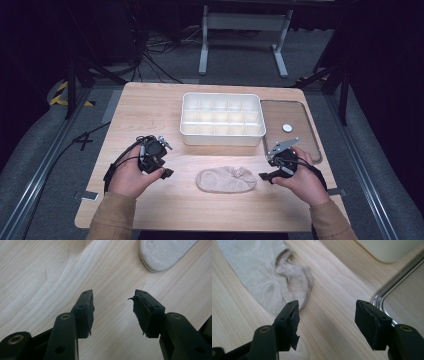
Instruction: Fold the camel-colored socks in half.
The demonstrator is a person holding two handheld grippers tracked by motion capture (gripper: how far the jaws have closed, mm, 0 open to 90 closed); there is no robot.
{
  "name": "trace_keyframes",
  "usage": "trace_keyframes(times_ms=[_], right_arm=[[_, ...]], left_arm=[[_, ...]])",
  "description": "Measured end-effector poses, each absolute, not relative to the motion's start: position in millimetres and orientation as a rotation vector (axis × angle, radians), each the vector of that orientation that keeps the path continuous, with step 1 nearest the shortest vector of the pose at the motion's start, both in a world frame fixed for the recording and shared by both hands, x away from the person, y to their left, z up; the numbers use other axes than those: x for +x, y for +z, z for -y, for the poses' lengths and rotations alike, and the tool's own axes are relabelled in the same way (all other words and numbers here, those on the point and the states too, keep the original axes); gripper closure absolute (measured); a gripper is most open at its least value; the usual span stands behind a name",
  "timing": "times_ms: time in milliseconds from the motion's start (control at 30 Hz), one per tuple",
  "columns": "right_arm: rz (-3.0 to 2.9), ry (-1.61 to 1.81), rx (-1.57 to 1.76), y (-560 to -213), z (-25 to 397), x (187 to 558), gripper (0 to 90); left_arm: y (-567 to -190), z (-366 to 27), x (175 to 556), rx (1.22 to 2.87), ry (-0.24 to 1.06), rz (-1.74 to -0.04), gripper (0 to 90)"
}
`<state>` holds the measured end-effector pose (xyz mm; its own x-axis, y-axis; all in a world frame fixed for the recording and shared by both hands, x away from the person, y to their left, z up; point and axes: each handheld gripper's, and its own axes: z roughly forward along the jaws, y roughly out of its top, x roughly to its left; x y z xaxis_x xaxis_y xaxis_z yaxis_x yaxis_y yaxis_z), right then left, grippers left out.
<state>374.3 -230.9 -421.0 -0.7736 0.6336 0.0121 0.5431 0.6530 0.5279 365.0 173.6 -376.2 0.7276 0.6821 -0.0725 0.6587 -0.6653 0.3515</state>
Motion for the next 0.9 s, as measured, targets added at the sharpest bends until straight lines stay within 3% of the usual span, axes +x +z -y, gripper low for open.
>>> trace_keyframes(times_ms=[200,433,900], right_arm=[[-2.715,0.822,0.849,-421,231,375,53.5],[-2.701,0.942,0.911,-423,229,377,59.4],[-2.664,1.045,0.919,-419,206,371,61.5]], left_arm=[[-374,-175,365,2.551,0.109,-1.035,48.9],[-375,-172,364,2.537,0.086,-1.035,48.6],[-376,-160,359,2.548,0.078,-0.991,47.0]])
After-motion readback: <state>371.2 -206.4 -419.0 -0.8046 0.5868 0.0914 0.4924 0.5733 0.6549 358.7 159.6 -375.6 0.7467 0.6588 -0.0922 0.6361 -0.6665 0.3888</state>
